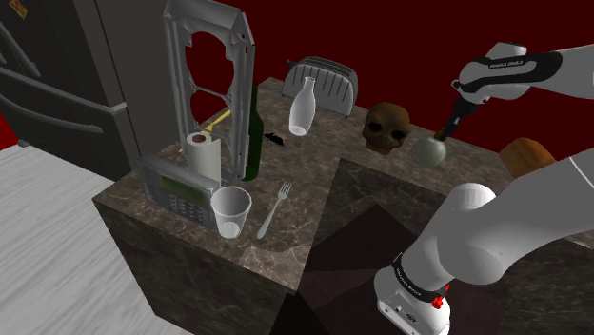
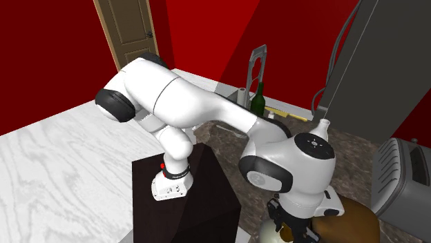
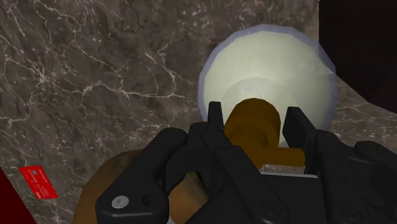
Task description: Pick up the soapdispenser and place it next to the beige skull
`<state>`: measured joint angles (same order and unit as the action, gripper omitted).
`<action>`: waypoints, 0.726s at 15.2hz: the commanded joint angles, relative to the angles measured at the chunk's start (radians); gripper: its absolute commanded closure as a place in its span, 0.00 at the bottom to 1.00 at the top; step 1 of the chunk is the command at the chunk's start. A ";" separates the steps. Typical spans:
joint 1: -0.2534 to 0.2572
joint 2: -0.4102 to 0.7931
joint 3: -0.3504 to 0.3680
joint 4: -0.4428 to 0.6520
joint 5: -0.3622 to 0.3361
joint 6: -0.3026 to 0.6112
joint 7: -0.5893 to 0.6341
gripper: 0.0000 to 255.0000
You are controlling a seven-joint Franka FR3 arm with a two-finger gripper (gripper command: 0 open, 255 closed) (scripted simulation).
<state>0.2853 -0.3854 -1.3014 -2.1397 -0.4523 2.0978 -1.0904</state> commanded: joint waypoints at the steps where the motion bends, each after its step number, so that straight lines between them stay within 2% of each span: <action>1: 0.019 0.010 -0.028 -0.013 0.002 0.027 -0.002 1.00; 6: 0.072 0.034 -0.106 -0.053 0.005 0.099 -0.006 1.00; 8: 0.110 0.047 -0.155 -0.071 0.007 0.135 -0.008 1.00; 11: 0.110 0.046 -0.155 -0.071 0.006 0.135 -0.007 1.00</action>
<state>0.3929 -0.3404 -1.4533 -2.2099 -0.4469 2.2304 -1.0978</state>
